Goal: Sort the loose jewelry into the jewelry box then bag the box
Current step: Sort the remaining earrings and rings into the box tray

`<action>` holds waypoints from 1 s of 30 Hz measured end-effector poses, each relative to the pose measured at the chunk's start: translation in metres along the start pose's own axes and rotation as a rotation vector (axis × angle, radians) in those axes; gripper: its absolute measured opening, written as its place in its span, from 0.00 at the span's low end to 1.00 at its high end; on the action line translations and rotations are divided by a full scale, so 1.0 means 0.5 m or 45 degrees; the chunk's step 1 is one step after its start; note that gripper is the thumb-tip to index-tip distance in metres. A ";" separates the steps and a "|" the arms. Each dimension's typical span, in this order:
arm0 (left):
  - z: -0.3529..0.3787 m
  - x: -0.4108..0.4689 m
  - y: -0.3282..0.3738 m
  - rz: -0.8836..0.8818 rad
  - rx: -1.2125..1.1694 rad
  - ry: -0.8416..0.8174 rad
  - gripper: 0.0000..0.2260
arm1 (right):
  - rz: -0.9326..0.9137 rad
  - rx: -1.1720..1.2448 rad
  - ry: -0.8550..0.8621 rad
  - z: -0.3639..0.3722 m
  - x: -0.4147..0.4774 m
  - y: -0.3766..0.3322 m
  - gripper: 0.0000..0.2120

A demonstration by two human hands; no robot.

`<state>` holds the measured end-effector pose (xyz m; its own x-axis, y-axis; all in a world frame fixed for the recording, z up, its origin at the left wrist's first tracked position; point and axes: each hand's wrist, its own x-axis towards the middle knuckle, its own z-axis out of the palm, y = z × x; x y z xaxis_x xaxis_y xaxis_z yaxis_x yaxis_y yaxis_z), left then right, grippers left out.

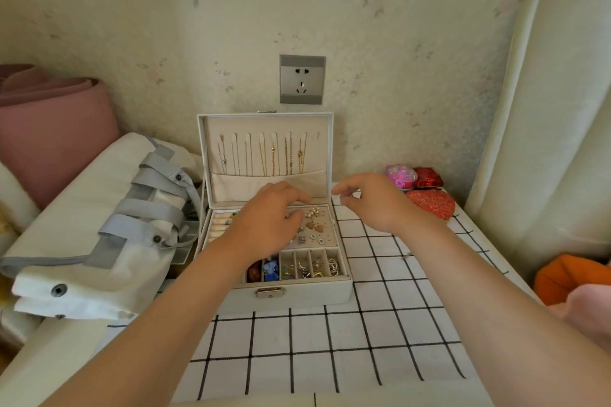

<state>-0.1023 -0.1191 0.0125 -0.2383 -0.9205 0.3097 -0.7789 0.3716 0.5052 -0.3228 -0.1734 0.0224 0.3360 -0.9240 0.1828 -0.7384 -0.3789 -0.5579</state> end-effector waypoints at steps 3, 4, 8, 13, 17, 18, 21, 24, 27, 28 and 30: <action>0.012 0.000 0.056 0.017 -0.016 0.018 0.13 | 0.045 0.010 0.047 -0.040 -0.041 0.034 0.10; 0.022 0.003 0.081 0.028 -0.025 0.013 0.13 | 0.063 0.006 0.066 -0.051 -0.056 0.050 0.09; 0.086 0.029 0.176 0.084 -0.088 -0.071 0.10 | 0.144 -0.035 0.091 -0.089 -0.123 0.129 0.09; 0.185 0.075 0.247 0.067 -0.055 -0.262 0.10 | 0.273 -0.061 0.038 -0.124 -0.199 0.211 0.08; 0.251 0.093 0.275 0.054 0.086 -0.390 0.12 | 0.335 -0.138 -0.081 -0.140 -0.231 0.252 0.09; 0.265 0.094 0.277 0.064 0.109 -0.402 0.12 | 0.346 -0.147 -0.100 -0.144 -0.236 0.257 0.10; 0.301 0.091 0.279 0.132 0.184 -0.403 0.13 | 0.365 -0.152 -0.155 -0.149 -0.243 0.267 0.11; 0.322 0.086 0.276 0.187 0.214 -0.401 0.12 | 0.379 -0.122 -0.224 -0.142 -0.241 0.272 0.11; 0.327 0.080 0.267 0.193 0.192 -0.373 0.08 | 0.369 -0.122 -0.218 -0.135 -0.232 0.273 0.09; 0.326 0.079 0.263 0.183 0.195 -0.366 0.08 | 0.359 -0.131 -0.209 -0.134 -0.229 0.273 0.07; 0.323 0.077 0.255 0.172 0.202 -0.351 0.07 | 0.345 -0.153 -0.205 -0.131 -0.225 0.273 0.03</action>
<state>-0.3043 -0.1267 -0.0411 -0.4763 -0.8703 0.1250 -0.8051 0.4888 0.3360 -0.4999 -0.1245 -0.0214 0.1990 -0.9754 -0.0946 -0.8739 -0.1329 -0.4675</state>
